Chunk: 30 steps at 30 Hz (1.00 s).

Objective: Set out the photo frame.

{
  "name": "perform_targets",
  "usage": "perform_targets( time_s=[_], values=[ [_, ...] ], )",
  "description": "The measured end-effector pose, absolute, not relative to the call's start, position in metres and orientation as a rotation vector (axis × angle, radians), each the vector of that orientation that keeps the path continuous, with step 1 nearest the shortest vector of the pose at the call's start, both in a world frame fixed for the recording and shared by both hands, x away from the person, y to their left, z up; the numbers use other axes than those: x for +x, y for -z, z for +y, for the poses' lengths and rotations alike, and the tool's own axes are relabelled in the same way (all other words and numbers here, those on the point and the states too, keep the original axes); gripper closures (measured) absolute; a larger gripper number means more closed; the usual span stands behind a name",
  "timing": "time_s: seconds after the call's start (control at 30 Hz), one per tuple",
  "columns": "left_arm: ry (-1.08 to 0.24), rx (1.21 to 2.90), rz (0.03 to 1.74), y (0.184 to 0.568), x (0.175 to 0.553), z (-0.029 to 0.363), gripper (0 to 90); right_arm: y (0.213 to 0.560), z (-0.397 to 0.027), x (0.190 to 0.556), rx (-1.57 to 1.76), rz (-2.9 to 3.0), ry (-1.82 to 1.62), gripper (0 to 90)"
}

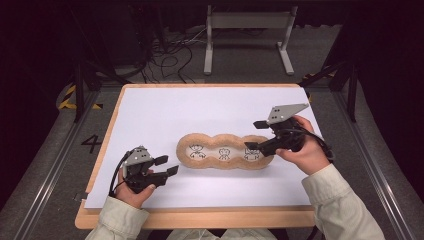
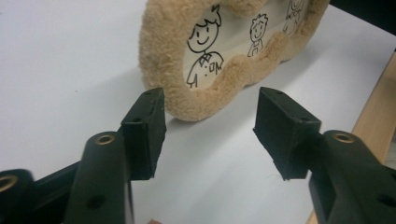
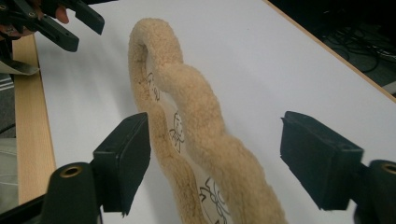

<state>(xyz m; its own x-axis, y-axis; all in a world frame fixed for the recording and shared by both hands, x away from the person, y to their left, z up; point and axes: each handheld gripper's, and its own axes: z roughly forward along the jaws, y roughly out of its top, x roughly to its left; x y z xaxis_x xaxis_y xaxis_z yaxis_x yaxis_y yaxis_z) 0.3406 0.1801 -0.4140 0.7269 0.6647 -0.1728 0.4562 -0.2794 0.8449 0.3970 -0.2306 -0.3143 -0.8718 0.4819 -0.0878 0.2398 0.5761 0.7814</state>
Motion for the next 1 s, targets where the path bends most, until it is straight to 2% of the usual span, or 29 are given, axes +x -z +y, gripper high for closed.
perform_targets(
  time_s=[0.07, 0.2, 0.87, 1.0],
  values=[
    [-0.259, 1.917, 0.864, 0.414, 0.34, 0.183, 37.7, 0.315, -0.24, 0.391, 0.64, 2.48, -1.184, 18.7],
    [-0.273, 1.891, 0.872, 0.414, 0.338, 0.192, 34.5, 0.318, -0.255, 0.383, 0.7, 2.431, -1.181, 16.4],
    [-0.397, 1.844, 0.979, 0.422, 0.34, 0.225, 28.9, 0.349, -0.33, 0.356, 0.983, 2.25, -1.24, 15.5],
    [-0.423, 1.85, 1.001, 0.425, 0.343, 0.226, 28.0, 0.364, -0.337, 0.355, 1.018, 2.239, -1.223, 17.6]
  ],
)
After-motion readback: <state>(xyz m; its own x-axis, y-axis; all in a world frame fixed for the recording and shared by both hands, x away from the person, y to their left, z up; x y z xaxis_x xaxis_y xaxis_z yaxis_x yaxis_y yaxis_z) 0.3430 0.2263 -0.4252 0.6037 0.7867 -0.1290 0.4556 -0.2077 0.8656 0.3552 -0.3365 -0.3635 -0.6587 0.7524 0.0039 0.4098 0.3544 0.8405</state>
